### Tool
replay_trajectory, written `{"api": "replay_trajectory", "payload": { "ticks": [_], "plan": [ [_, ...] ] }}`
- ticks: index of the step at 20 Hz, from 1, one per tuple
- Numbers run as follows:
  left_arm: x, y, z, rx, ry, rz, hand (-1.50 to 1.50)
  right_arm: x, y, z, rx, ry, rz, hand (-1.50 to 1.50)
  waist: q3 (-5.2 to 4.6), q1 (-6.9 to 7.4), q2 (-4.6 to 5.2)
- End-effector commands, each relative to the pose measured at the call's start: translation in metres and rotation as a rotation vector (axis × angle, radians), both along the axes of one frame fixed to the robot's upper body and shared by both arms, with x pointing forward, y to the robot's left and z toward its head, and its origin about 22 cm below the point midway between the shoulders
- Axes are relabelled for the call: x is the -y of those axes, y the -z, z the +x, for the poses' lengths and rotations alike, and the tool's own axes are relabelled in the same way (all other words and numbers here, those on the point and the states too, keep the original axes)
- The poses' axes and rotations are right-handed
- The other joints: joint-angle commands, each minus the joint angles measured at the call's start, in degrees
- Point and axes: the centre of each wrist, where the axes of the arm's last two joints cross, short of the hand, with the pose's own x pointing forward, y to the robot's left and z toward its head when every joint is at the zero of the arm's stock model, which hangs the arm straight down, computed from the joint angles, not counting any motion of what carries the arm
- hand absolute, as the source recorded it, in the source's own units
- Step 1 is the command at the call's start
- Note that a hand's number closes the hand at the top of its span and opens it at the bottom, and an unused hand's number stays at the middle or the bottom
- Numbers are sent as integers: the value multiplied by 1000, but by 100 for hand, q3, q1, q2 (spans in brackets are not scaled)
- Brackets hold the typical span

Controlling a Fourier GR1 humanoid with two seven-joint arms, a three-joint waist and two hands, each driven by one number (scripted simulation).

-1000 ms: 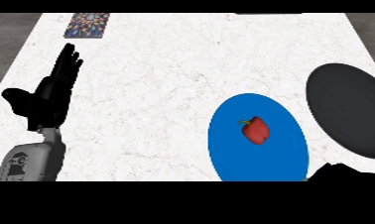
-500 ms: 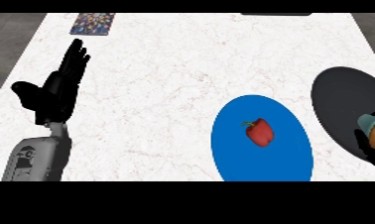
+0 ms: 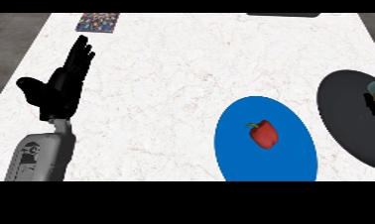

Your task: Pick the cupcake from the plate and place it in the pan

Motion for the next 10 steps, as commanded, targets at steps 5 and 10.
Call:
{"api": "replay_trajectory", "payload": {
  "ticks": [5,10],
  "plan": [
    [-4,10,-1,-1,-1,10,0,11,29,41,-110,-25,147,150,1,38,19],
    [7,13,4,-14,5,4,0,2,59,39,-371,-141,301,-150,7,62,47]
  ]
}}
